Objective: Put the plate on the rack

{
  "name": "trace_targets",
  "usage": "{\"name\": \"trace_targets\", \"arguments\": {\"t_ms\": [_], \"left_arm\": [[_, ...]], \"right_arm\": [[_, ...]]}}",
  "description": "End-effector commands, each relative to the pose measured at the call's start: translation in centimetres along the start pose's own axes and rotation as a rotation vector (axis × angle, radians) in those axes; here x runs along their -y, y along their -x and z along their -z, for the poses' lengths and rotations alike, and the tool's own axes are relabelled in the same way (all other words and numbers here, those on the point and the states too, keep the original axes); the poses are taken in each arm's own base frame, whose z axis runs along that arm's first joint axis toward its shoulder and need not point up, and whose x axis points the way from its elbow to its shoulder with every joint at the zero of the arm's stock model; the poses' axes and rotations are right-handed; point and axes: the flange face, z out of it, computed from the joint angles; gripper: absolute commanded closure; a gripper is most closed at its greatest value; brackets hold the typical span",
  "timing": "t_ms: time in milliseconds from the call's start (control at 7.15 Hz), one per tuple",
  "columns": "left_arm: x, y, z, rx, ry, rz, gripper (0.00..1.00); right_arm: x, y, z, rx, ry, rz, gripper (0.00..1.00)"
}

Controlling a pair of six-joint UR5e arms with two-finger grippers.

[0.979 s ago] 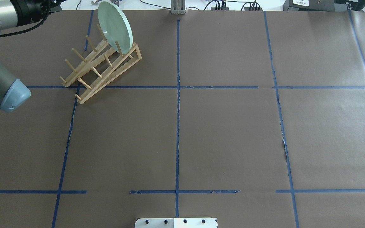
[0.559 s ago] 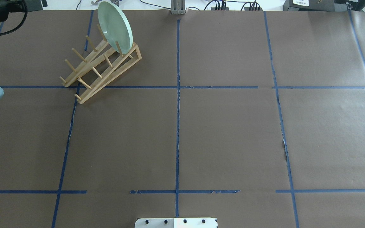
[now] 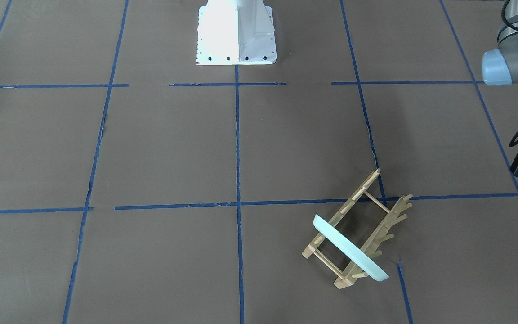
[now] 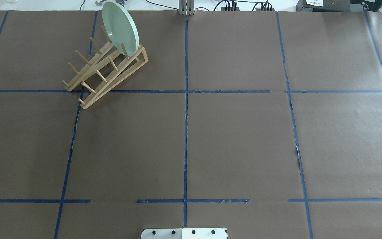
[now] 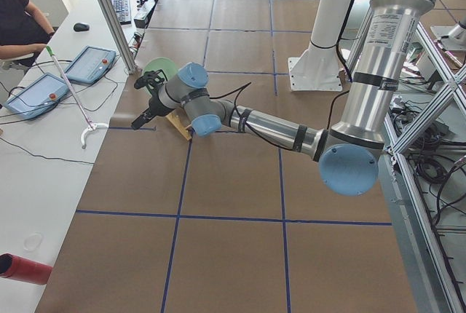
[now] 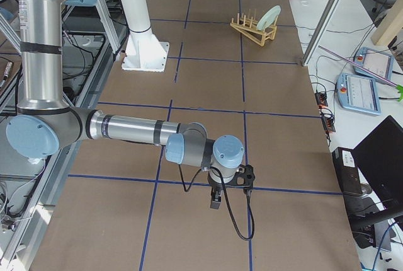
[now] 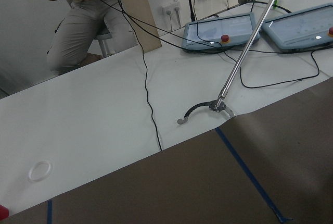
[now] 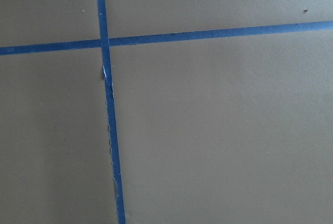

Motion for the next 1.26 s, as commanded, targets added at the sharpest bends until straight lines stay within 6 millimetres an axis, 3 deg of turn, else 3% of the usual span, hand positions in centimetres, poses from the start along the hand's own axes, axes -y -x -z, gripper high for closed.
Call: {"name": "trace_targets", "arguments": {"t_ms": [0, 420, 559, 699, 979, 1119], "left_arm": [[-2.1, 3.6, 0.2, -0.065, 0.177, -0.062, 0.00], [-5.5, 9.4, 1.8, -0.119, 0.439, 0.091, 0.00], [-6.3, 12.6, 3.7, -0.109, 0.467, 0.183, 0.00], [-8.6, 13.5, 3.9, -0.104, 0.499, 0.219, 0.00], [-14.1, 17.6, 3.7, -0.165, 0.576, 0.394, 0.00], [-18.3, 18.0, 3.8, -0.176, 0.619, 0.446, 0.00]], "right_arm": [[0.0, 0.0, 0.0, 0.000, 0.000, 0.000, 0.00], [0.0, 0.0, 0.1, 0.000, -0.001, 0.001, 0.00], [0.0, 0.0, 0.0, 0.000, 0.000, 0.000, 0.00], [0.0, 0.0, 0.1, 0.000, -0.001, 0.001, 0.00], [0.0, 0.0, 0.0, 0.000, 0.000, 0.000, 0.00], [0.0, 0.0, 0.0, 0.000, 0.000, 0.000, 0.00]]}}
